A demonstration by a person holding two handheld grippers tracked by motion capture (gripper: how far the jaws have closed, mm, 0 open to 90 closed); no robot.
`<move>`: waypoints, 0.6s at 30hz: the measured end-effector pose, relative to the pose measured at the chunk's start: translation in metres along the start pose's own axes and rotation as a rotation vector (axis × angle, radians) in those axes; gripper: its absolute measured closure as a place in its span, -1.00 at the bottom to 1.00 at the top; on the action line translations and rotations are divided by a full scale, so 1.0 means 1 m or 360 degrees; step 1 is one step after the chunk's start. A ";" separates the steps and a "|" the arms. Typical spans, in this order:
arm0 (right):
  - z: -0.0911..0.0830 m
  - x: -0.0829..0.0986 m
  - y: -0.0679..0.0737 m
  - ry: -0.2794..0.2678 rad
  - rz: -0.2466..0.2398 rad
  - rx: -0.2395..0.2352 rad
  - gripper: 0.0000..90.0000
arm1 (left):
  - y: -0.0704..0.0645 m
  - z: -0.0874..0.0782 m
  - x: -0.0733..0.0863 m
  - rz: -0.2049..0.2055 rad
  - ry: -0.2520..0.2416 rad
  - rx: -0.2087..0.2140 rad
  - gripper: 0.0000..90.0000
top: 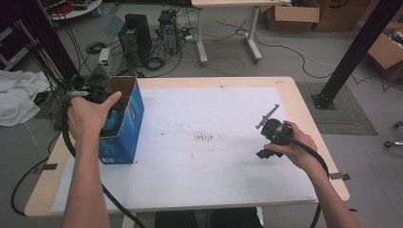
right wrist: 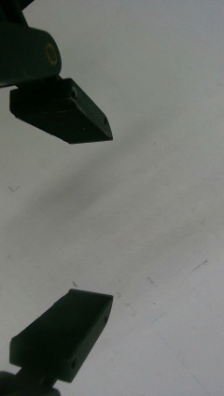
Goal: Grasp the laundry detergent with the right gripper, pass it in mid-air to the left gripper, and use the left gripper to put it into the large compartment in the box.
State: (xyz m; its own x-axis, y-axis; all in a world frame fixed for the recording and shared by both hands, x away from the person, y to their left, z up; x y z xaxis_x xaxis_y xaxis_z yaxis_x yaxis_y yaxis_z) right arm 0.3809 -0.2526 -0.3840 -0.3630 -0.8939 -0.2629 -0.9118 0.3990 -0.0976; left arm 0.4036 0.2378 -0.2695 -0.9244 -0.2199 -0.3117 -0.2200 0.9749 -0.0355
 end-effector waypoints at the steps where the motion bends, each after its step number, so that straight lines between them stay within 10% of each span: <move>1: 0.000 0.000 0.000 -0.0002 -0.0004 0.0001 -0.60 | -0.001 -0.002 0.000 0.0006 -0.0006 -0.0002 -0.59; 18: 0.000 0.003 0.000 -0.0004 0.0003 -0.0001 -0.64 | -0.040 -0.052 -0.002 0.0375 -0.0085 0.0114 -0.61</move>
State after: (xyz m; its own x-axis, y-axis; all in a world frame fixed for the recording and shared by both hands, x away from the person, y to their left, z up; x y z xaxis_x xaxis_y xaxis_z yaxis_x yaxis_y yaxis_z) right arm 0.3803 -0.2552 -0.3845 -0.3645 -0.8925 -0.2656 -0.9111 0.4008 -0.0964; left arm 0.3977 0.1970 -0.2181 -0.9293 0.0141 -0.3692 0.0240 0.9995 -0.0223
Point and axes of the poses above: each handheld gripper's, and its own axes: z roughly forward along the jaws, x roughly out of its underside, y roughly to its left, the point moved 2 cm from there along z, roughly forward along the jaws, and after that the axes turned 13 degrees about -z, right-handed, at the moved point
